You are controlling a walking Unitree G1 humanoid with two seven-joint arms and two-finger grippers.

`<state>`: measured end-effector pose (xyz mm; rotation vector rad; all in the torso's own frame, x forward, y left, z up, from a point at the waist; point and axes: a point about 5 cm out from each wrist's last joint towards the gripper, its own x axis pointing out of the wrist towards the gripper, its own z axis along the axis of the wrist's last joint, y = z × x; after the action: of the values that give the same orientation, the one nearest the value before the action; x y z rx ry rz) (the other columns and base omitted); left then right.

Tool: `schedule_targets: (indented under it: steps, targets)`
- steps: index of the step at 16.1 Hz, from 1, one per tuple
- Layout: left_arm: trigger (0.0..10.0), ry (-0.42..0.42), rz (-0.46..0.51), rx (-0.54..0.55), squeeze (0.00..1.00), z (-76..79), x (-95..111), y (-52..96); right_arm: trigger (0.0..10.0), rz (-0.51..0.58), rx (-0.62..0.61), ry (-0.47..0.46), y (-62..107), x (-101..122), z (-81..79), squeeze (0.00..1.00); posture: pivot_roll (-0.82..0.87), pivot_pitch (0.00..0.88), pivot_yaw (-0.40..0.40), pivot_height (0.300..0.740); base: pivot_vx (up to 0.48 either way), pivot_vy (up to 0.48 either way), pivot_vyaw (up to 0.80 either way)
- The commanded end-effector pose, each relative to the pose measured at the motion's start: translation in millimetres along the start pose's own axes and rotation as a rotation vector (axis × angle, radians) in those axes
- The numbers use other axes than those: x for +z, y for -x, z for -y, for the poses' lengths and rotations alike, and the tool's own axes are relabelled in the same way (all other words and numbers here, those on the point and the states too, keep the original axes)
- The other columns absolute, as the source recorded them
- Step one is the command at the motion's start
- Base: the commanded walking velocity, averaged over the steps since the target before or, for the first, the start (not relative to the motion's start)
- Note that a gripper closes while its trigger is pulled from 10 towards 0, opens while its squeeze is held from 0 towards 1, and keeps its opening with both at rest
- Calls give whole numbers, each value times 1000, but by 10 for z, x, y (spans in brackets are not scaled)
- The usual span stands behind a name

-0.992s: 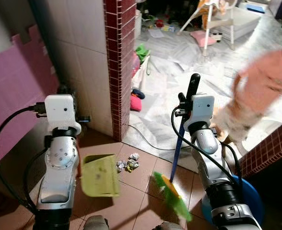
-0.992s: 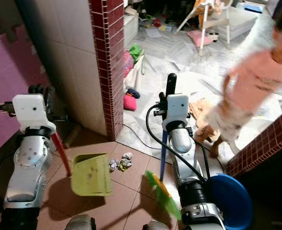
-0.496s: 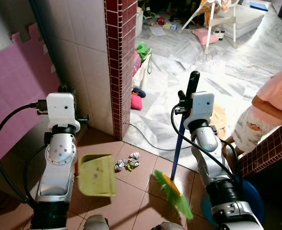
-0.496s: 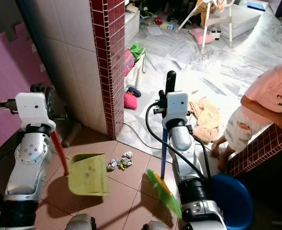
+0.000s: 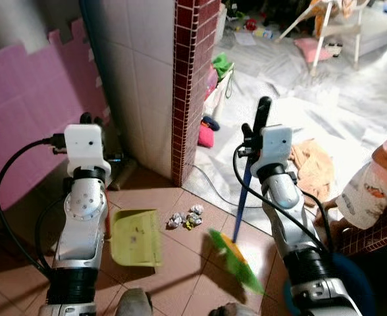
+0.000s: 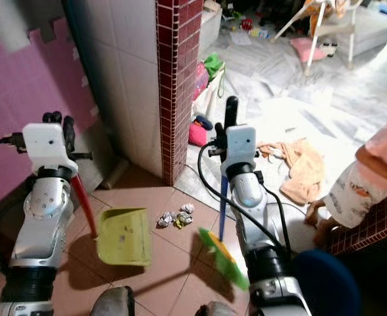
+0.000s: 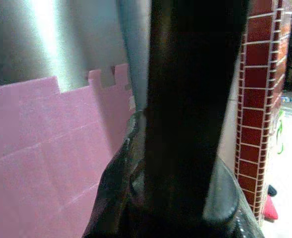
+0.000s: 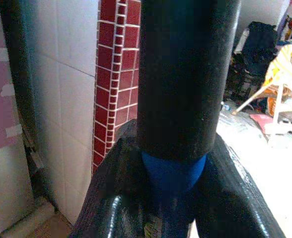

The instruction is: Sweep floor

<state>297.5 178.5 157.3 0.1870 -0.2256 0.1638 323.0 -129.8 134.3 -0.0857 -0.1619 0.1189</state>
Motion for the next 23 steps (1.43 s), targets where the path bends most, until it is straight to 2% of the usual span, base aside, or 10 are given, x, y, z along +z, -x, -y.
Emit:
schedule_targets:
  steps: [1,3,11,23]
  targets:
    - [10000,12,88,-9,0,18,164,-58,10000,46,-17,21,-13,113,60,0,-18,79,-62,740,289,0,0]
    - [10000,11,91,-12,0,22,170,-60,10000,47,-19,24,-13,115,61,0,-18,79,-61,740,296,0,0]
    - [10000,13,100,-21,0,49,180,-78,10000,65,-15,36,-31,144,34,0,-13,68,-57,740,378,286,0]
    - [10000,-19,67,14,0,6,110,-128,10000,59,-30,37,-34,125,60,0,-10,66,-57,740,0,0,0]
